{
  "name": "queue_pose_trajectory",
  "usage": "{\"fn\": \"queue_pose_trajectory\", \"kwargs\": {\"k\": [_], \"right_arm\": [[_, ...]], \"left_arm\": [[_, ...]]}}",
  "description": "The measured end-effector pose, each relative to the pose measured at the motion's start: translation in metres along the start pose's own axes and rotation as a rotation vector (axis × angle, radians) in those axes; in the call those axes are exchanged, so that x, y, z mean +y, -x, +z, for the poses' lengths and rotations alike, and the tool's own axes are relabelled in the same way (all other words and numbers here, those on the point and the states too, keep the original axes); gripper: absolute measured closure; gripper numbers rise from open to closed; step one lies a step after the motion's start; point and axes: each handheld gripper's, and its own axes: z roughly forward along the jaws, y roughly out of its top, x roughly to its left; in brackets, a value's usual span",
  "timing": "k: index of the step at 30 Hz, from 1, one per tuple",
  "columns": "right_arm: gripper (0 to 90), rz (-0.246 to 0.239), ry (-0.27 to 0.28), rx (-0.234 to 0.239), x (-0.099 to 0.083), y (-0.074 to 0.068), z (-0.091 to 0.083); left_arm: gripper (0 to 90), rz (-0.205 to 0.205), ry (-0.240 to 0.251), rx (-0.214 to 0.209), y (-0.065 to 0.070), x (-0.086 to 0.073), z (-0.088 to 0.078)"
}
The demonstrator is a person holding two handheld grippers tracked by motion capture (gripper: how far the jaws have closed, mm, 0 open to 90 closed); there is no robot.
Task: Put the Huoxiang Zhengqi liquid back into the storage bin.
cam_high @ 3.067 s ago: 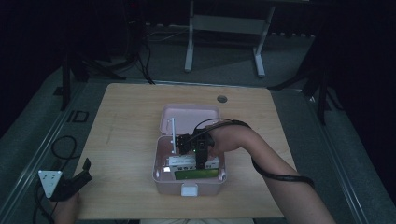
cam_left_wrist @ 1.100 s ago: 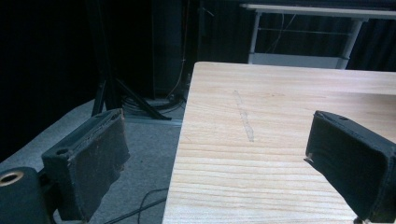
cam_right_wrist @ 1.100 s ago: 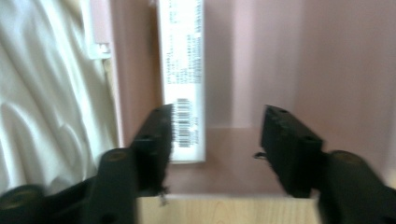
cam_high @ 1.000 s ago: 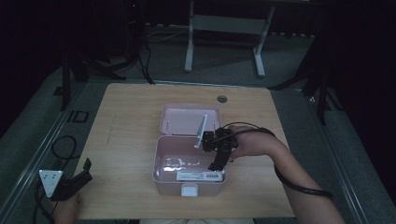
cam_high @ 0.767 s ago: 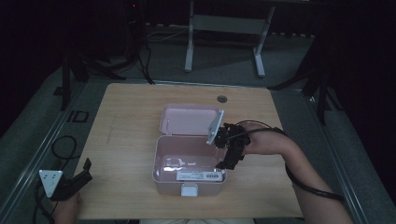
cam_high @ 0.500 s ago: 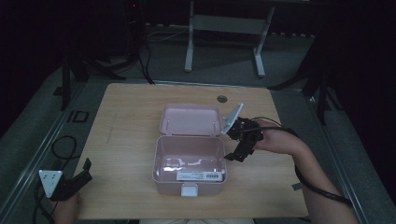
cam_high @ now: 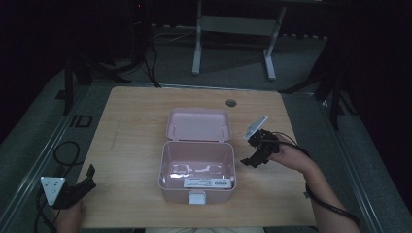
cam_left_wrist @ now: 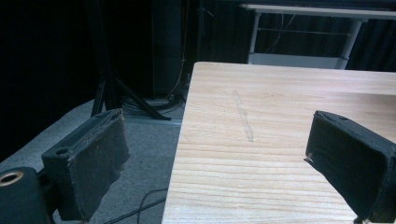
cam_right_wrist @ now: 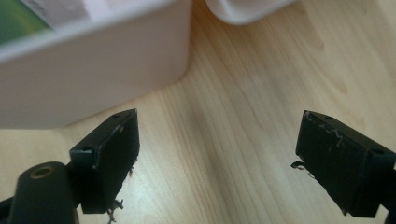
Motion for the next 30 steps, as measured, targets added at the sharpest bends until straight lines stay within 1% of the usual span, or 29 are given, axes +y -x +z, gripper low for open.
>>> {"fn": "queue_pose_trajectory", "kwargs": {"k": [2,3,4,5,6,7,9,12,14,16,17,19,21,24,25,26,28,29,30], "right_arm": [[13.2,0.024,0.013,-0.031,-0.006,0.003,0.008],[13.2,0.043,0.031,-0.043,-0.010,0.005,0.011],[13.2,0.043,0.031,-0.043,-0.010,0.005,0.011],[13.2,0.059,0.047,-0.047,-0.013,0.008,0.014],[13.2,0.093,0.091,-0.080,-0.021,0.011,0.019],[13.0,0.106,0.107,-0.086,-0.023,0.013,0.021],[12.9,0.150,0.153,-0.114,-0.031,0.017,0.026],[12.8,0.187,0.192,-0.140,-0.041,0.022,0.032],[12.7,0.209,0.205,-0.145,-0.049,0.025,0.038],[12.7,0.218,0.212,-0.173,-0.056,0.026,0.042],[12.4,0.226,0.212,-0.175,-0.060,0.027,0.044],[12.4,0.240,0.227,-0.203,-0.067,0.028,0.046],[12.4,0.266,0.244,-0.202,-0.074,0.031,0.048],[12.4,0.272,0.251,-0.208,-0.077,0.031,0.048],[12.5,0.292,0.275,-0.207,-0.087,0.033,0.051],[12.5,0.292,0.278,-0.233,-0.090,0.033,0.052],[12.5,0.313,0.296,-0.251,-0.097,0.034,0.052],[12.5,0.327,0.308,-0.270,-0.100,0.035,0.052],[12.5,0.327,0.308,-0.270,-0.100,0.035,0.052]], "left_arm": [[5.8,0.001,0.001,-0.001,0.000,0.000,0.000],[5.8,0.001,0.001,0.000,0.000,0.000,0.000],[5.8,0.001,0.001,0.000,0.000,0.000,0.000],[5.8,0.000,0.000,0.000,0.000,0.000,0.000],[5.8,0.000,0.000,0.000,0.000,0.000,0.000],[5.8,0.000,0.000,0.001,0.000,0.000,0.000],[5.8,0.001,0.000,0.001,0.000,0.000,0.000],[5.8,0.001,-0.001,0.001,0.000,0.000,0.000],[5.8,0.000,0.000,0.001,0.000,0.000,0.000],[5.8,0.000,0.000,0.000,0.000,0.000,0.000],[5.8,0.000,-0.001,0.000,0.000,0.000,0.000],[5.8,0.000,0.000,0.001,0.000,0.000,0.000],[5.8,0.000,-0.001,0.001,0.000,0.000,0.000],[5.8,0.000,0.000,0.001,0.000,0.000,0.000],[5.8,0.000,0.000,0.001,0.000,0.000,0.000],[5.8,-0.001,0.000,0.001,0.000,0.000,0.000],[5.8,-0.002,0.001,0.000,0.000,0.000,0.000],[5.8,-0.002,0.001,0.000,0.000,0.000,0.000],[5.8,-0.002,0.001,0.000,0.000,0.000,0.000]]}}
